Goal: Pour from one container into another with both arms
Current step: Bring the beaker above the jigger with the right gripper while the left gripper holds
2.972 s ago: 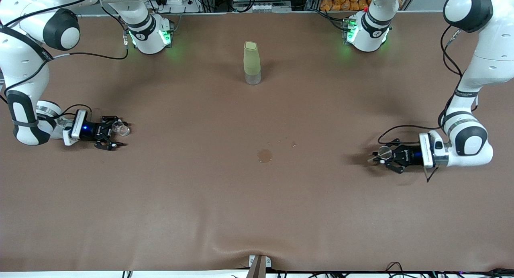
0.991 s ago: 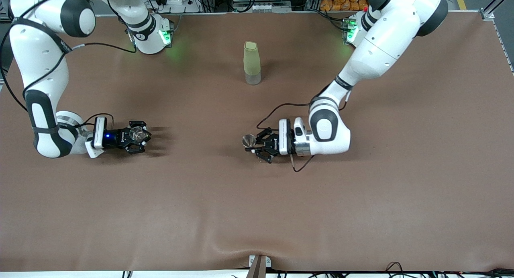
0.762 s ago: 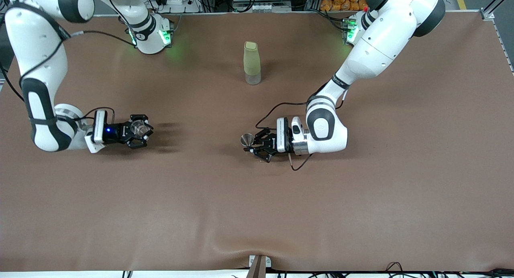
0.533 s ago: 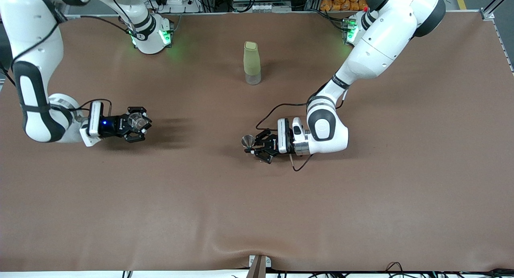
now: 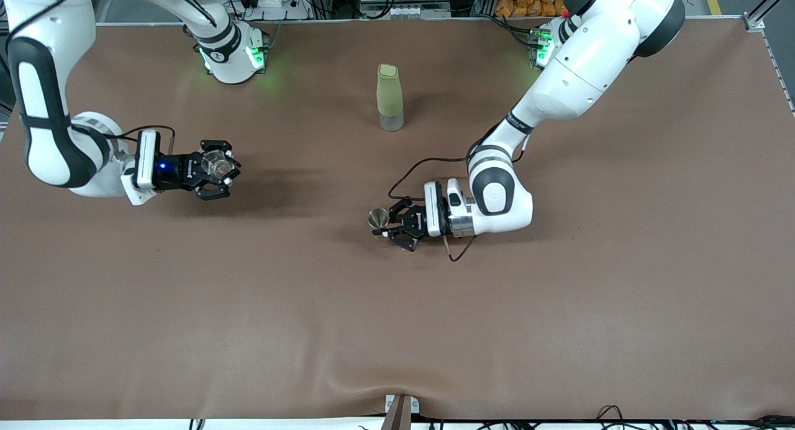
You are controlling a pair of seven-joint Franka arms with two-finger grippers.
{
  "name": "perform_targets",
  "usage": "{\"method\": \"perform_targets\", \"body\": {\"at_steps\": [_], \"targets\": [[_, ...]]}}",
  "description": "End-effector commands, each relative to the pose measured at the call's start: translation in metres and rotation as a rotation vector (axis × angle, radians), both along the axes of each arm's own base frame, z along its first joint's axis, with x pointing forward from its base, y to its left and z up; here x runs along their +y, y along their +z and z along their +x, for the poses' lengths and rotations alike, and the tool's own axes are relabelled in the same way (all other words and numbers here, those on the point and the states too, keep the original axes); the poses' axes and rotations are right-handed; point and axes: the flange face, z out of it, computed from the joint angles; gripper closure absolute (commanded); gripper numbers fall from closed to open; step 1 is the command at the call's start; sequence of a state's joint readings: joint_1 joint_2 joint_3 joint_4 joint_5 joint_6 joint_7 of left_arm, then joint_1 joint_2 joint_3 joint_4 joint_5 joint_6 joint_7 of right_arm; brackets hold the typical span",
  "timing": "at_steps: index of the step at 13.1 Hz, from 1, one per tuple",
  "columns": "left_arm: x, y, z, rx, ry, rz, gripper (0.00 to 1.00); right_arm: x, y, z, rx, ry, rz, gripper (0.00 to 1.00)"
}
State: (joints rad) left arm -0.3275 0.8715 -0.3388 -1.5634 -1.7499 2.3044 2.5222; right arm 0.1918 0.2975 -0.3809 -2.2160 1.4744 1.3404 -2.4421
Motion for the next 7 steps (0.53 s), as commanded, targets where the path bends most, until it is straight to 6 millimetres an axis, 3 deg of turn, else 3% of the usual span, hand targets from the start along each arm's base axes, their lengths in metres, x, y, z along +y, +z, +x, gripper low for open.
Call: {"method": "perform_targets", "body": {"at_steps": [1, 3, 7], "targets": [[-0.009, 0.001, 0.0, -0.015, 0.015, -0.017, 1.0, 0.036, 0.018, -0.005, 0.007, -0.055, 0.026, 1.0], [-0.018, 0.002, -0.007, -0.016, 0.003, -0.016, 1.0, 0.078, 0.021, -0.002, 0.016, -0.063, 0.038, 1.0], [-0.016, 0.002, -0.004, -0.013, 0.017, -0.017, 1.0, 0.143, 0.019, 0.001, 0.025, -0.133, 0.031, 1.0]]}}
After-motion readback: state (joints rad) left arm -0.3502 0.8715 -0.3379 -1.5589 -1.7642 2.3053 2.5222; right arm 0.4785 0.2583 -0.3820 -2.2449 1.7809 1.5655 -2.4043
